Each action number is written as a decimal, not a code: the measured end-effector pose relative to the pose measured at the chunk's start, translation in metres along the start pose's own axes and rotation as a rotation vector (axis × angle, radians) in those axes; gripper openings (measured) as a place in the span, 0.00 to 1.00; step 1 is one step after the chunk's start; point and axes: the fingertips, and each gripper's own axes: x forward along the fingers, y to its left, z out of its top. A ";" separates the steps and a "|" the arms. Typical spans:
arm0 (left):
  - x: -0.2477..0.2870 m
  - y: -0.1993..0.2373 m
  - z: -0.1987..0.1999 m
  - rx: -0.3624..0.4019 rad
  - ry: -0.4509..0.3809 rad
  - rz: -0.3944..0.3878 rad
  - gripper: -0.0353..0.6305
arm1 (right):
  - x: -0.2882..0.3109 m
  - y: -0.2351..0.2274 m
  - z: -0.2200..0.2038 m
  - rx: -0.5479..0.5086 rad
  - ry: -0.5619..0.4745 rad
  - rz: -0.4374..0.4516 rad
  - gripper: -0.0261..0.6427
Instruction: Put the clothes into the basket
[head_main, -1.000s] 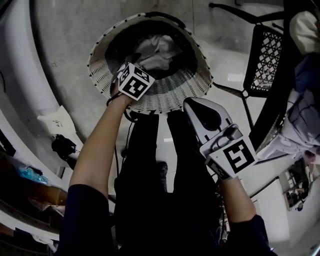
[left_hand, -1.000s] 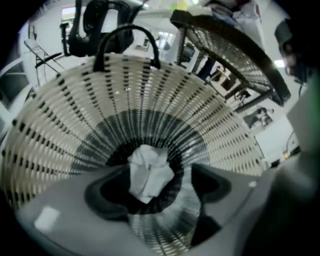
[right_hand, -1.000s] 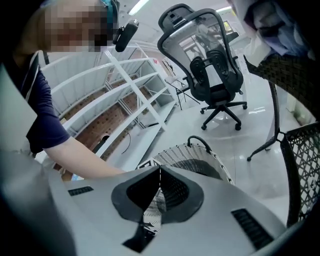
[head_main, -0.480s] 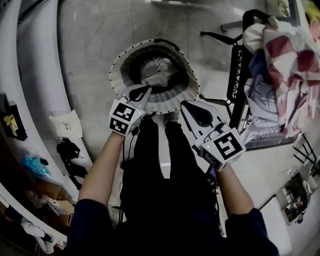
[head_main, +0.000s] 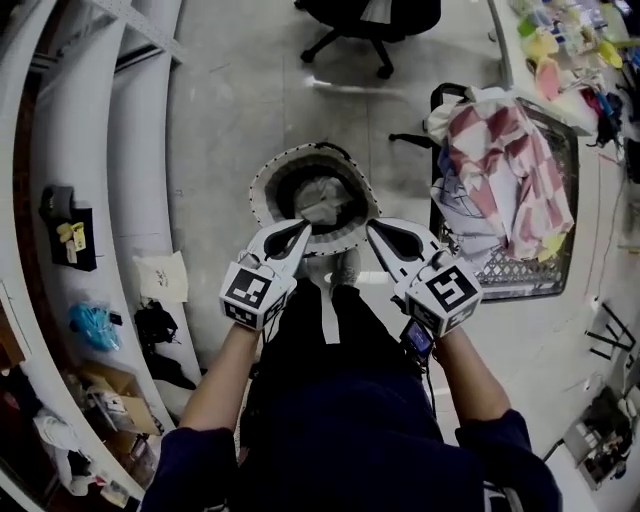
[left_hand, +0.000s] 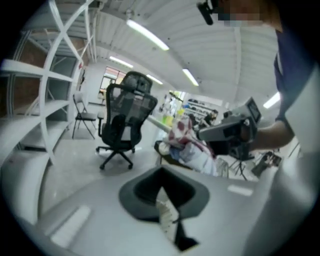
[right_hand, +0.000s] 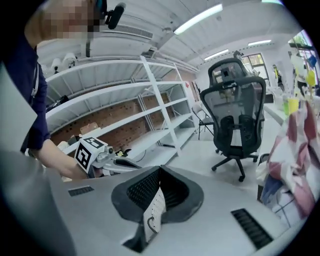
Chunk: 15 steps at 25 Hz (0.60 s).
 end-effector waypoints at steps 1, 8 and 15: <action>-0.010 -0.008 0.016 0.011 -0.017 0.006 0.06 | -0.007 0.007 0.008 -0.013 -0.009 0.008 0.05; -0.061 -0.041 0.092 0.157 -0.139 0.057 0.06 | -0.046 0.035 0.051 -0.075 -0.079 0.033 0.05; -0.108 -0.068 0.136 0.184 -0.190 0.117 0.06 | -0.081 0.068 0.099 -0.158 -0.186 0.059 0.05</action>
